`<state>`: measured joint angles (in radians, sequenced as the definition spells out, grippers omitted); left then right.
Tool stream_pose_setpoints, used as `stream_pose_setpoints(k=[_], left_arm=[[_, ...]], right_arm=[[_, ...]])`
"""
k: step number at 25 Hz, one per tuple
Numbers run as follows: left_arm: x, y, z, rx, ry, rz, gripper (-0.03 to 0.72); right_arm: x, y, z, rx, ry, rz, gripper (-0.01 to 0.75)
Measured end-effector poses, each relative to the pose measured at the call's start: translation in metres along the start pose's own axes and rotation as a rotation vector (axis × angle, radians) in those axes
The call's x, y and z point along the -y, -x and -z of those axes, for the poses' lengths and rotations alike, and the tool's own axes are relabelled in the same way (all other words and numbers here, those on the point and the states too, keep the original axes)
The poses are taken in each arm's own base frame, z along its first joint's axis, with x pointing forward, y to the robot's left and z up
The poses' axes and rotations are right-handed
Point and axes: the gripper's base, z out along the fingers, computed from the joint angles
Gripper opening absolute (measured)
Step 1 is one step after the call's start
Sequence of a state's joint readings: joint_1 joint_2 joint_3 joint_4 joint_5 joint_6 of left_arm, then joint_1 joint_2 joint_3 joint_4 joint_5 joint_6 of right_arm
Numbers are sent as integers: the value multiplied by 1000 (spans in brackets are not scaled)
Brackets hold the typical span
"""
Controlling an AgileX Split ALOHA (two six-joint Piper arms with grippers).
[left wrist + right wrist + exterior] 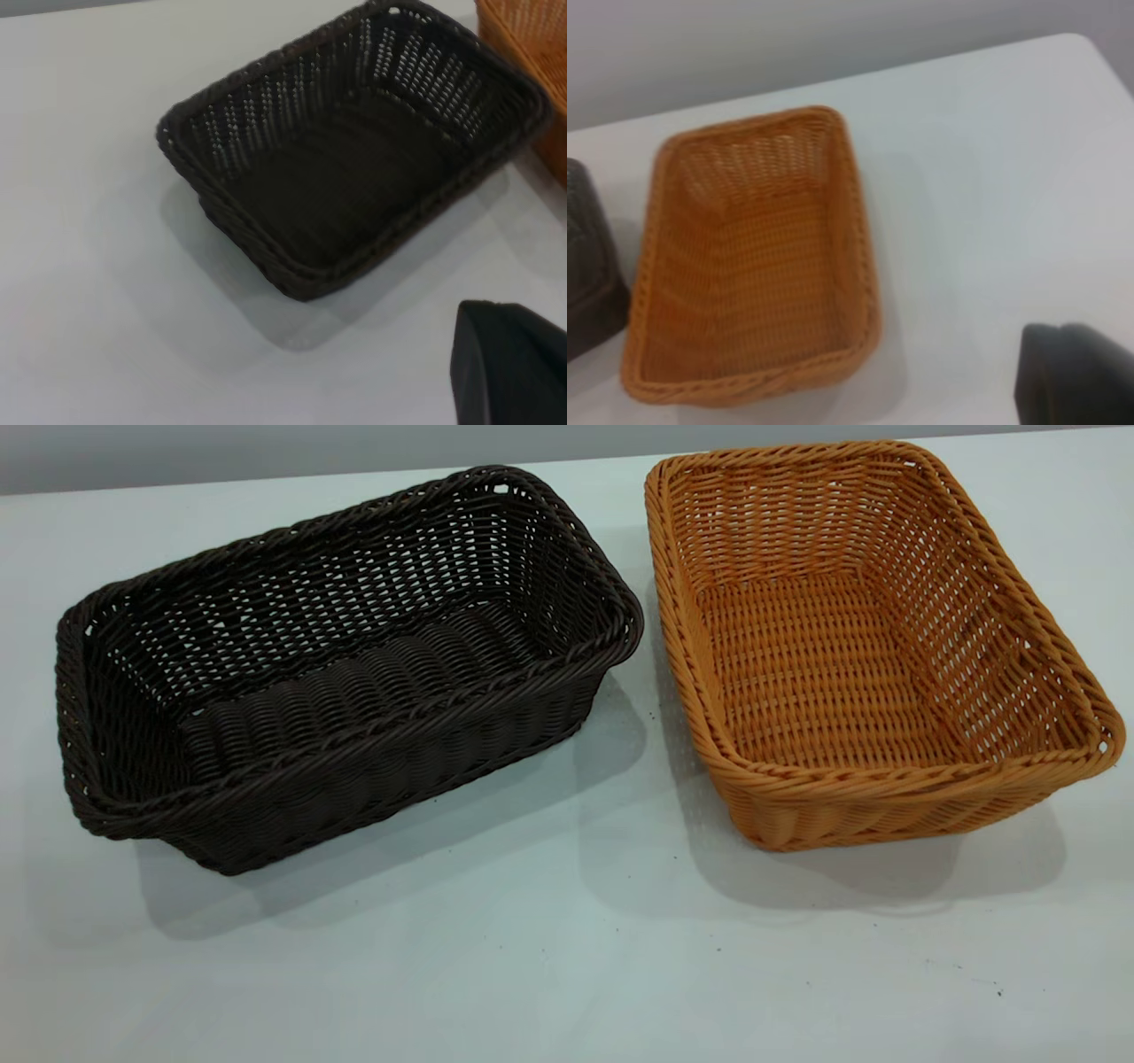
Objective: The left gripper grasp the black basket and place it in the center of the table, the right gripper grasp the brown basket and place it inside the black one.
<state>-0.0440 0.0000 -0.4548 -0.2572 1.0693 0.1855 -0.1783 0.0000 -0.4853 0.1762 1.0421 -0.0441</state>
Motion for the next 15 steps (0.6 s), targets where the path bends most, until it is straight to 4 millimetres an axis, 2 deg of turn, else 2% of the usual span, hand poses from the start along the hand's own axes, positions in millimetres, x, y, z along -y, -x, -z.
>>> stream_pose_setpoints(k=[4,8,11,15], left_arm=[[-3,6,-5,-14,13,97,-1],[-3,25,-9,-60,-5,119,28],[-3,47,-13,-72,-35,60,109],[-4,74,-27,-43,-81,-44,248]], right_arm=[[-3,2,2,13,28,-19,0],[-10,12,-1,-18,101,-70,18],[-16,19,-12,-88,185,-110,78],[-25,29,-29,-183,308,-171,224]])
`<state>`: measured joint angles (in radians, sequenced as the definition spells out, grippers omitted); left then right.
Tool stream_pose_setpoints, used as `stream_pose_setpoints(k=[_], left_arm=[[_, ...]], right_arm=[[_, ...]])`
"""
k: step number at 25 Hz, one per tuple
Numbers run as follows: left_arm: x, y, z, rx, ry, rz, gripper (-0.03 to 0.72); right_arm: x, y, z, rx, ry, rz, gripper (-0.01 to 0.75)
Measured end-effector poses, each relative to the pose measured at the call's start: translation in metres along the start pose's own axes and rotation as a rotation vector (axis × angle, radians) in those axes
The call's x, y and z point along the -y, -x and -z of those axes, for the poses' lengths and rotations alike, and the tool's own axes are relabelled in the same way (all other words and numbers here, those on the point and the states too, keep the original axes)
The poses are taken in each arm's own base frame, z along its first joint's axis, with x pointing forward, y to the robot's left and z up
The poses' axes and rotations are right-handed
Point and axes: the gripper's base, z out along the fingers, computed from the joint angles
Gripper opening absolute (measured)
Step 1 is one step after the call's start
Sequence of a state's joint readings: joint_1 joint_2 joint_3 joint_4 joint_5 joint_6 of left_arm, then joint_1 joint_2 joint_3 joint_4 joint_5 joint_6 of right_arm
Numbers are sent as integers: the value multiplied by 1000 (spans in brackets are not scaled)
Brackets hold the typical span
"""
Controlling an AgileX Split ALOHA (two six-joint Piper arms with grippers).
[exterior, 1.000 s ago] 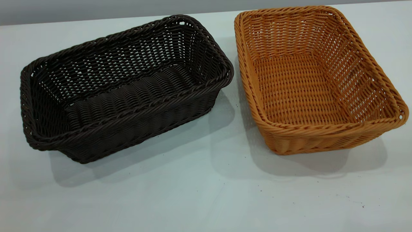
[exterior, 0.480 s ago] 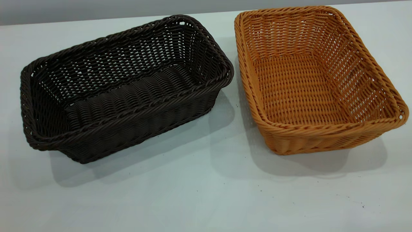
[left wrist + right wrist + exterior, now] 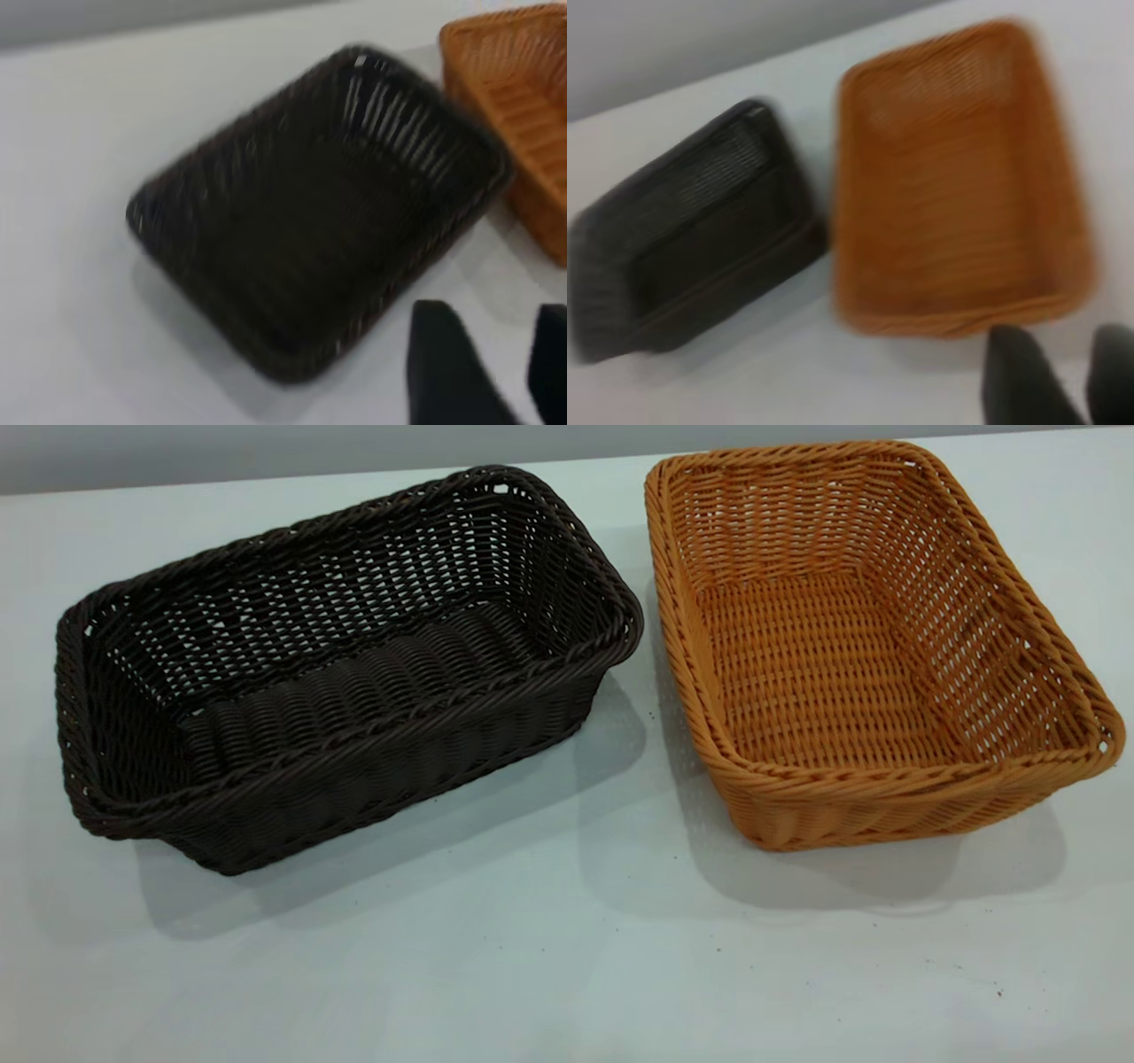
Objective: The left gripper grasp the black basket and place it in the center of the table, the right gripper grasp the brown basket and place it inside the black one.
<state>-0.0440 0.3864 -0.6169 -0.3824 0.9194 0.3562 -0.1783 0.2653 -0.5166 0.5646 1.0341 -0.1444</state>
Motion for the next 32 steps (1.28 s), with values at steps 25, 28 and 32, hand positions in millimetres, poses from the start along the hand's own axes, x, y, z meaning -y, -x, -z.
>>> stream_pose_setpoints(k=[25,28,32], left_arm=[[-26,30,-58,2,46,-101,400],[-28,30,-66,-27,43,-90,400],[-33,31,-76,-43,51,-75,400]], right_arm=[[30,-11,-95,-402,-14,-1408,433],[34,-9,-101,-384,-24,-1438,433],[38,-5,-110,-369,-8,-1437,433]])
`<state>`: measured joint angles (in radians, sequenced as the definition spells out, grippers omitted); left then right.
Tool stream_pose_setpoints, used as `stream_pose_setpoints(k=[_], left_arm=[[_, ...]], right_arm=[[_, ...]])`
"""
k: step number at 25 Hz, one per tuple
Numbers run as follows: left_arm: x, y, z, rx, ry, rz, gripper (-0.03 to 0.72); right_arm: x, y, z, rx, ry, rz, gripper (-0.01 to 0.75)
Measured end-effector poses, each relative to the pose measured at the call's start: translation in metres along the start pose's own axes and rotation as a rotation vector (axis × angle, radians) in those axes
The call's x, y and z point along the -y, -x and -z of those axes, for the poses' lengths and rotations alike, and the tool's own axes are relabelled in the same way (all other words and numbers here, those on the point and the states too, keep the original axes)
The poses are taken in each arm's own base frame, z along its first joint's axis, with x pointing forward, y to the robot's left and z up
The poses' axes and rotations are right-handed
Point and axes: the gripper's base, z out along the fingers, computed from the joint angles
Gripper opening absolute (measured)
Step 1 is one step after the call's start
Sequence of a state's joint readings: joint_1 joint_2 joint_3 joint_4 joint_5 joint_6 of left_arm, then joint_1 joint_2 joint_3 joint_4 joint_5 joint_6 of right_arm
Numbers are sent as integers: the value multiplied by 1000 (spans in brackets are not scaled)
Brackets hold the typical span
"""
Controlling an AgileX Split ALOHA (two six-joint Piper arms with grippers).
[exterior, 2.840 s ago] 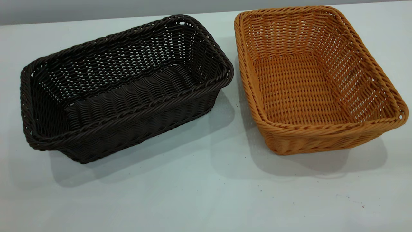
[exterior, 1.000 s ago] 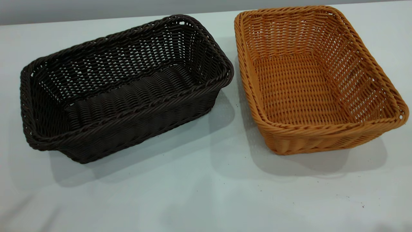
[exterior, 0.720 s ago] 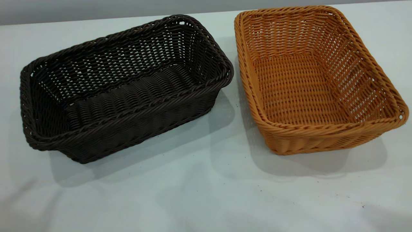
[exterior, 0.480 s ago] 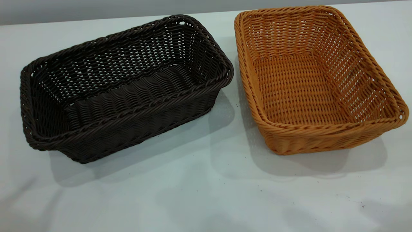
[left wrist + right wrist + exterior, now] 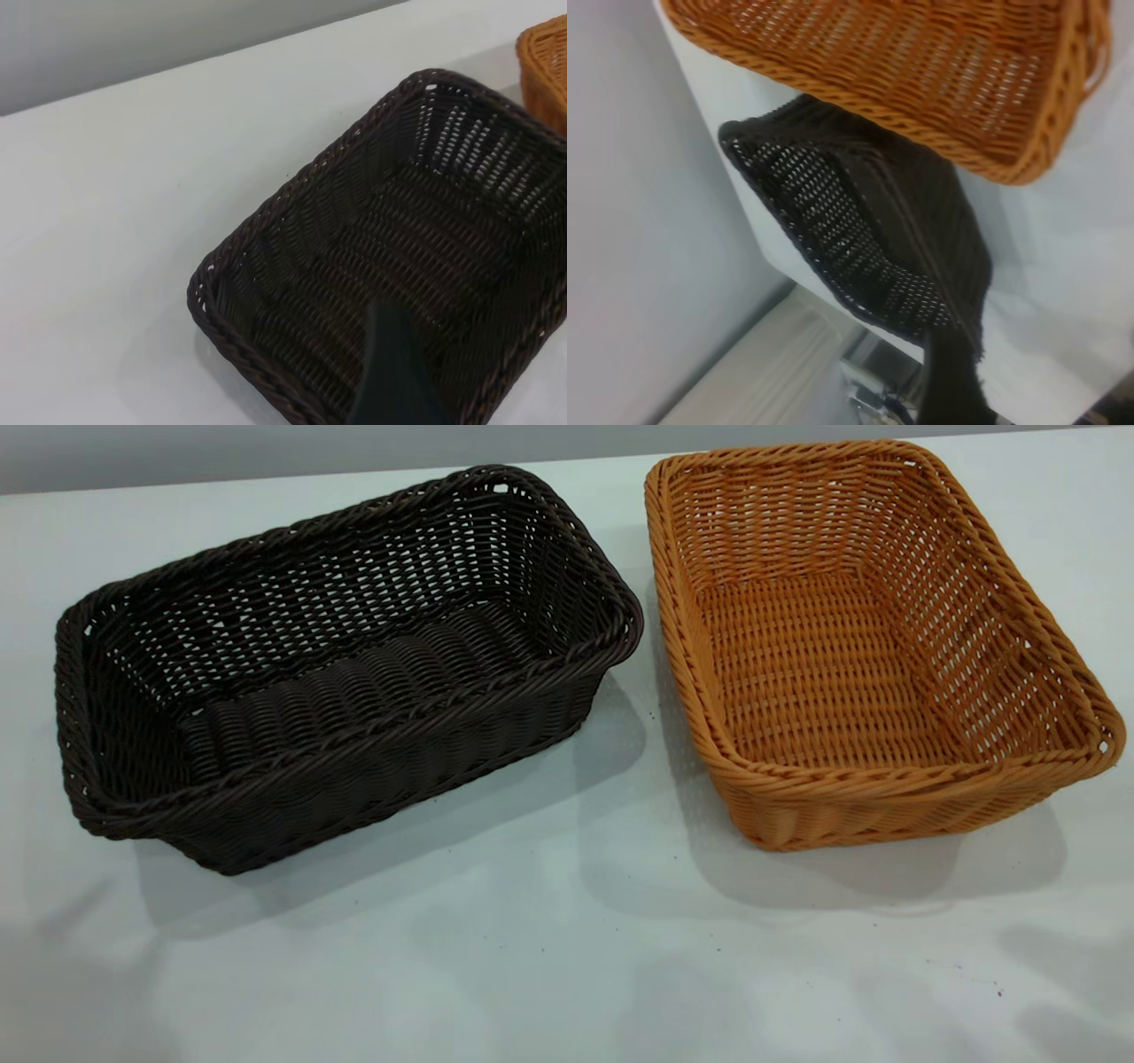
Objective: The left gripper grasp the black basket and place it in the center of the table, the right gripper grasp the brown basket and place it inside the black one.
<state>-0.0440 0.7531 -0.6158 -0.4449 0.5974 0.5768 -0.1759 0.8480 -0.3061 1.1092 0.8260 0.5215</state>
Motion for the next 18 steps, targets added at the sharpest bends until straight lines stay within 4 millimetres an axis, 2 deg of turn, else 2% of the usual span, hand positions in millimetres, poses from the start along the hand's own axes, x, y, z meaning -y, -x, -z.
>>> stream_pose_setpoints(k=[7,13,18], left_arm=[[-3,2,-11,-4,0,34,400],[-3,2,-11,-5,0,14,400],[-3,2,-11,-5,0,14,400]], right_arm=[[-5,3,-21,-29,-16,43,433],[3,-6,-54,-60,-127,2,433],[17,-15,-82,-83,-230,-1,433]])
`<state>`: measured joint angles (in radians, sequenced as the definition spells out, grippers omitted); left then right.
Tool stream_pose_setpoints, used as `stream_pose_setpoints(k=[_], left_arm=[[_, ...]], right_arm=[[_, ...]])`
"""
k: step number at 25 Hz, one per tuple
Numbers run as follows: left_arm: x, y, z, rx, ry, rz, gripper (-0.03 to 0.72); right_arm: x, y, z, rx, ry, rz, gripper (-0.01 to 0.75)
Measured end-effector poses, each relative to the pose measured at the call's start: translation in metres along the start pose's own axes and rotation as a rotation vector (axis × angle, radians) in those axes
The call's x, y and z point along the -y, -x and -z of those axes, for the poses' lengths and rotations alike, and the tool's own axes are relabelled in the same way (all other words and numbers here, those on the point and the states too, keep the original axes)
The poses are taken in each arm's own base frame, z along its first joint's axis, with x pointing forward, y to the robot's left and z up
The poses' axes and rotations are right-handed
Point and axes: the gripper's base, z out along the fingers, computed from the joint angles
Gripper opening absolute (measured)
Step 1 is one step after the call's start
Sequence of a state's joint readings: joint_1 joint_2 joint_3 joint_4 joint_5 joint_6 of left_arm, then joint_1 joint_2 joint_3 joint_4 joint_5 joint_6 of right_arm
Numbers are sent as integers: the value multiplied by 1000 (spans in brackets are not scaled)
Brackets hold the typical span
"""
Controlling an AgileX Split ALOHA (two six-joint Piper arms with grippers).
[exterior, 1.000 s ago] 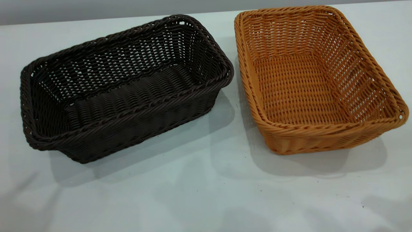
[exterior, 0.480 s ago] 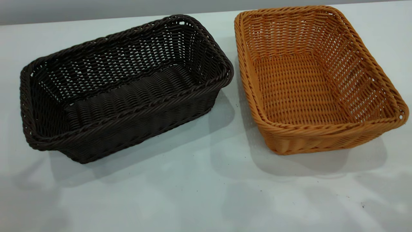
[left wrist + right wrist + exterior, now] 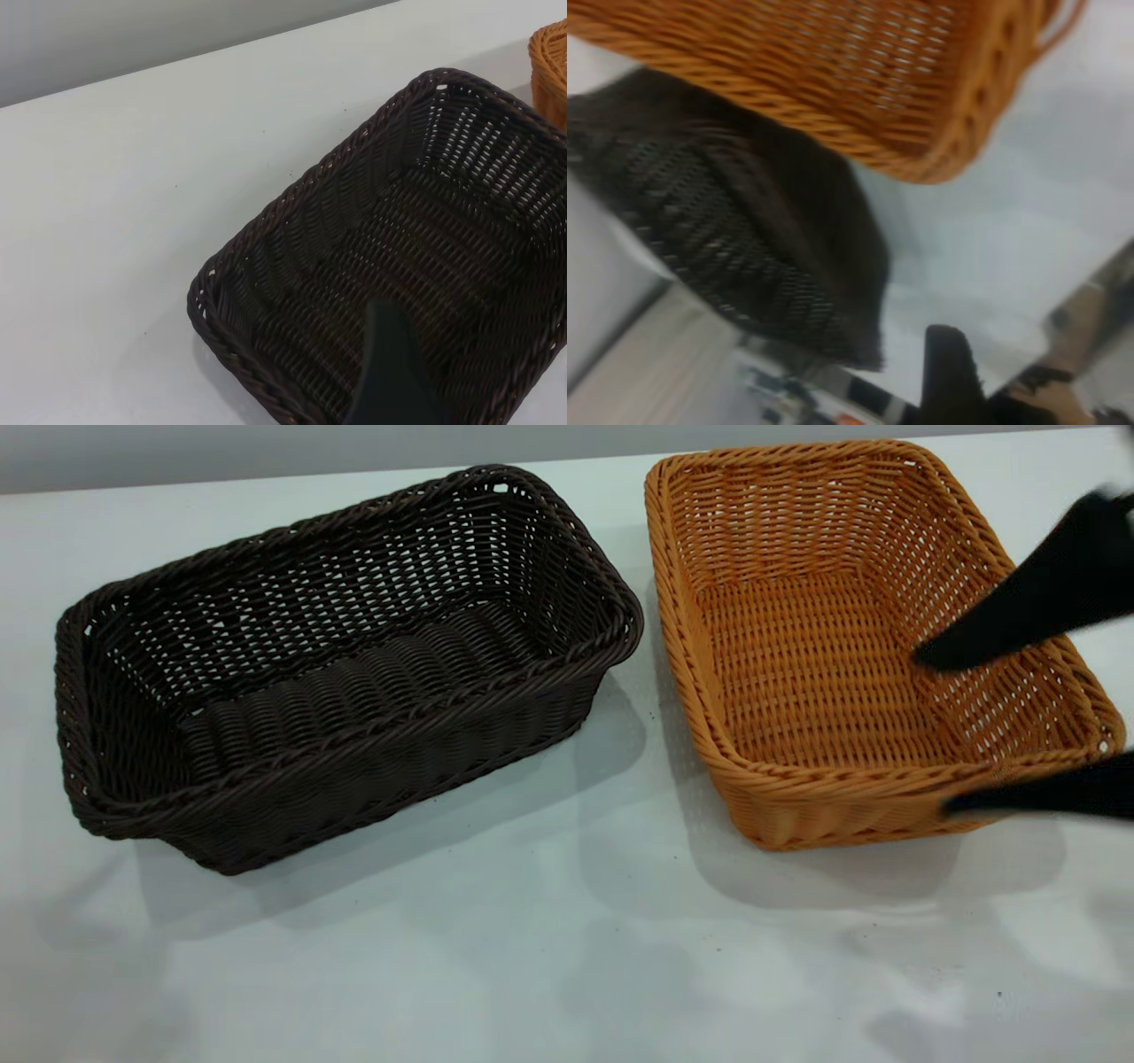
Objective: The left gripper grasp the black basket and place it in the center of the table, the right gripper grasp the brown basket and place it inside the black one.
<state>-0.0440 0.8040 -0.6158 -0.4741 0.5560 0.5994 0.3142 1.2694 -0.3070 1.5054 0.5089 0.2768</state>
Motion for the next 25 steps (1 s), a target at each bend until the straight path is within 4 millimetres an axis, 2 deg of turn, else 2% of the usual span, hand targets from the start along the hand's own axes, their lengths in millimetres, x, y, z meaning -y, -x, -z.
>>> stream_pose_setpoints(k=[5,13,25], left_arm=[[0,0,0,-1,0,-1,400],[0,0,0,-2,-1,-1,400],[0,-1,0,-7,-2,-4,400]], right_arm=[[1,5,-21,-4,-35,-23,433],[-11,13,-45,-15,-70,98,433],[-13,27,-56,80,-109,111,433]])
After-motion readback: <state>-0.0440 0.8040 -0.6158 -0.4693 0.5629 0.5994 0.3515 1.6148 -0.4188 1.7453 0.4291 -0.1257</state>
